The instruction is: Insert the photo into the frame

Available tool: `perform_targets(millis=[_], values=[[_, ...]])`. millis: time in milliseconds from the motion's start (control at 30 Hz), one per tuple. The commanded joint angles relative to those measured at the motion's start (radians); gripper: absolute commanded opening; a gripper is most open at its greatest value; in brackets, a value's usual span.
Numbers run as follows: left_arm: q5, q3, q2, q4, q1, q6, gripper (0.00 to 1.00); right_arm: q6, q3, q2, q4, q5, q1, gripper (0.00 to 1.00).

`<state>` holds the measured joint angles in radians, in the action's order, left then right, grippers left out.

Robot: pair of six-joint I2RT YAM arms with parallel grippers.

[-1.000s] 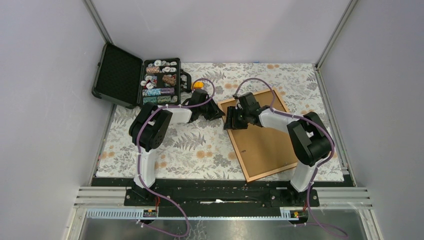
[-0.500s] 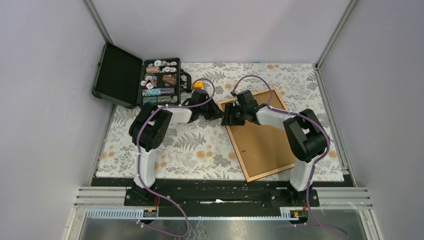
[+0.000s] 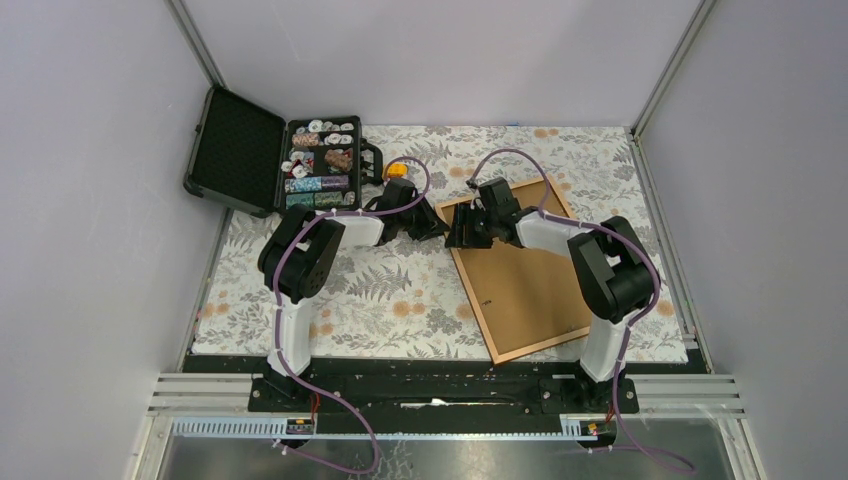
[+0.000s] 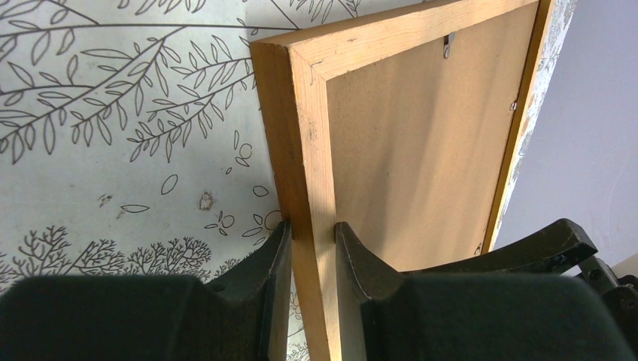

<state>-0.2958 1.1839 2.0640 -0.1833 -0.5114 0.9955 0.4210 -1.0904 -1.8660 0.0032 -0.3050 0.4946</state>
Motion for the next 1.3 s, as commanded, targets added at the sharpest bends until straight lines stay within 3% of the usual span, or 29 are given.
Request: perform_targets(millis=[0,100,333,533,700,800,967,1100,1267], values=[[0.03,-0.012,0.044,0.007,-0.009,-0.003,0.17,0.065,0.06,-0.029,0.09,-0.066,0.012,0.58],[0.035,-0.012,0.043,0.007,-0.014,-0.005,0.16,0.142,0.094,-0.039,0.192,-0.096,0.016,0.58],[0.036,-0.007,0.044,0.015,-0.018,-0.009,0.16,0.194,0.075,-0.064,0.244,-0.122,0.015,0.57],[0.047,-0.012,0.033,0.011,-0.017,-0.015,0.18,0.043,0.044,0.081,-0.008,0.036,0.015,0.59],[0.062,-0.057,-0.013,-0.043,-0.026,-0.039,0.33,-0.05,0.094,0.239,-0.196,0.09,0.024,0.6],[0.077,-0.12,-0.075,-0.13,-0.039,-0.061,0.48,-0.076,0.133,0.311,-0.325,0.142,0.056,0.6],[0.065,-0.235,-0.18,-0.222,-0.044,-0.063,0.7,-0.017,0.19,0.407,-0.509,0.284,0.208,0.6],[0.085,-0.385,-0.329,-0.244,-0.053,-0.057,0.82,0.062,0.266,0.473,-0.562,0.327,0.287,0.61],[0.131,-0.577,-0.487,-0.271,-0.111,-0.019,0.88,0.148,0.31,0.505,-0.526,0.328,0.328,0.58]])
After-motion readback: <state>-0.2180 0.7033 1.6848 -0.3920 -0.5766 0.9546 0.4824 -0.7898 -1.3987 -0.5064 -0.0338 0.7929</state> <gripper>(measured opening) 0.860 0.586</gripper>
